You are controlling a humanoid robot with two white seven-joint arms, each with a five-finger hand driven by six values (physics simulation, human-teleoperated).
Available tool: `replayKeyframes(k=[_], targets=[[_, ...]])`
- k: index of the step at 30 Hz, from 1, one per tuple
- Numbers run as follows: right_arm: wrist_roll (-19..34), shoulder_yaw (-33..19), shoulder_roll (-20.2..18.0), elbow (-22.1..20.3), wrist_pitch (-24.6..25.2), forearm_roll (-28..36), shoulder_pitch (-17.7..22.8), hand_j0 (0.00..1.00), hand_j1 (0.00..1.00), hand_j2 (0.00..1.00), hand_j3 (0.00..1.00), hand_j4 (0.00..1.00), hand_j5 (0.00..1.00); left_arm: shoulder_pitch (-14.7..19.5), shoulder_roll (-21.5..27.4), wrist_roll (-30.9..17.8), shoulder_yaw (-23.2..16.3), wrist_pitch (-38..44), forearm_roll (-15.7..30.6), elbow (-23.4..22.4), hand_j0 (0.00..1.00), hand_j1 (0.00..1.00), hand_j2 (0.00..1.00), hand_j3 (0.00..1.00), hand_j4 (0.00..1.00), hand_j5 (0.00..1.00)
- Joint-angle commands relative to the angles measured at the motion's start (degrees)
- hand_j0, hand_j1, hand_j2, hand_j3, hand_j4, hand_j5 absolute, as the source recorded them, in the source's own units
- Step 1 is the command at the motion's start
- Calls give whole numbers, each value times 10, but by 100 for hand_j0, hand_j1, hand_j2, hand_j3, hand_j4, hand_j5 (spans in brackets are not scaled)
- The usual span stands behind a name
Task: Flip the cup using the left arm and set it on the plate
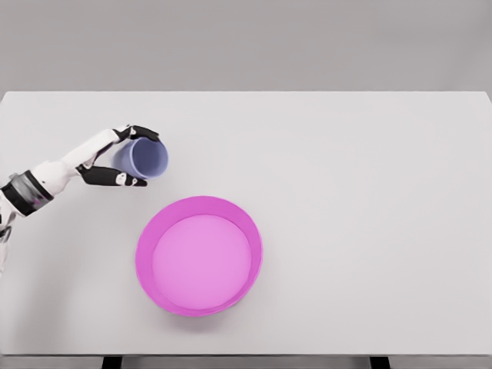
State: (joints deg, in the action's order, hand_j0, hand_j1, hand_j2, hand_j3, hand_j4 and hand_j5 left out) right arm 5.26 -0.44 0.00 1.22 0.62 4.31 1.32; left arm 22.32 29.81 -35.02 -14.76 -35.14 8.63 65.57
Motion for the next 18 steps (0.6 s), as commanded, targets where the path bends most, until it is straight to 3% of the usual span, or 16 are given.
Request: replayKeyframes(k=[1, 6, 11, 18], targets=[[0, 0, 0, 0, 0, 0, 0, 100, 100, 100, 100, 100, 100, 0, 1, 0, -21, 1, 29, 15, 70, 70, 70, 70, 70, 70], [0, 0, 0, 0, 0, 0, 0, 100, 100, 100, 100, 100, 100, -4, 24, 0, -59, 1, 73, 46, 70, 70, 70, 70, 70, 70], [0, 0, 0, 0, 0, 0, 0, 100, 100, 100, 100, 100, 100, -6, 35, 0, -73, 1, 98, 77, 70, 70, 70, 70, 70, 70], [0, 0, 0, 0, 0, 0, 0, 100, 100, 100, 100, 100, 100, -17, 72, 0, -134, 1, 133, 160, 72, 72, 72, 72, 72, 72]])
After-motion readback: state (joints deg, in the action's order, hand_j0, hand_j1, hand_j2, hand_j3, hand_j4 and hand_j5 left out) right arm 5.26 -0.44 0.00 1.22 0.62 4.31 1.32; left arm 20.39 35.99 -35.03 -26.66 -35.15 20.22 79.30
